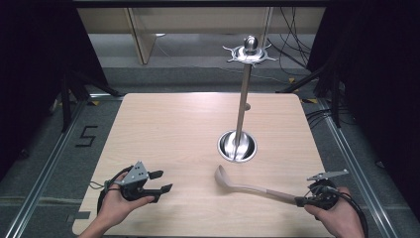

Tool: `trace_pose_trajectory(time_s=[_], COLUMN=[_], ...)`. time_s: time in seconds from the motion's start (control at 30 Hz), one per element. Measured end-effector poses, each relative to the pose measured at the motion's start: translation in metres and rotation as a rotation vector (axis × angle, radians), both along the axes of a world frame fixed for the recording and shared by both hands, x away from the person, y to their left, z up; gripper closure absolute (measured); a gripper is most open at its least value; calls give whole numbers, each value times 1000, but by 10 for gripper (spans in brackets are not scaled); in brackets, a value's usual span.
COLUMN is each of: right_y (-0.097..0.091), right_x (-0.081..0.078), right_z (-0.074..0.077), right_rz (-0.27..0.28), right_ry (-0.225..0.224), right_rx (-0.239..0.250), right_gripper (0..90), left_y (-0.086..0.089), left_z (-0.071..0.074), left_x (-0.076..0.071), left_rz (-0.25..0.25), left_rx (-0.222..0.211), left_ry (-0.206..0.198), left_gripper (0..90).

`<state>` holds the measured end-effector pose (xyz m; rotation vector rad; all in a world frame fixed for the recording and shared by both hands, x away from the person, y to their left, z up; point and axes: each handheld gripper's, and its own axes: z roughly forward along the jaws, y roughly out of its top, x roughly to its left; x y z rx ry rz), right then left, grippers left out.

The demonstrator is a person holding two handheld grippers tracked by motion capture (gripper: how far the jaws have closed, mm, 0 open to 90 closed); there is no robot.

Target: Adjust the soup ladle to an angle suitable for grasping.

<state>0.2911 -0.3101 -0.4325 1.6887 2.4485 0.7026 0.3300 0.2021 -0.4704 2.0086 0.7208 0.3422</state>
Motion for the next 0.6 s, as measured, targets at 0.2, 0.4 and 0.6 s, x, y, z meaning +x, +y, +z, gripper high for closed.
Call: trace_pose_trajectory(time_s=[0.2,0.4,0.6], right_y=[12,31,36], right_x=[7,12,25], right_z=[-3,-12,-22], right_rz=[-26,-29,35], right_ry=[83,249,253], right_rx=[10,-29,-97], right_gripper=[900,900,900], left_y=[-1,-1,6], left_z=[1,1,1], left_x=[6,5,2], left_rz=[1,-7,19], left_rx=[-9,0,-18], left_ry=[-3,-6,2], left_gripper=[404,404,400])
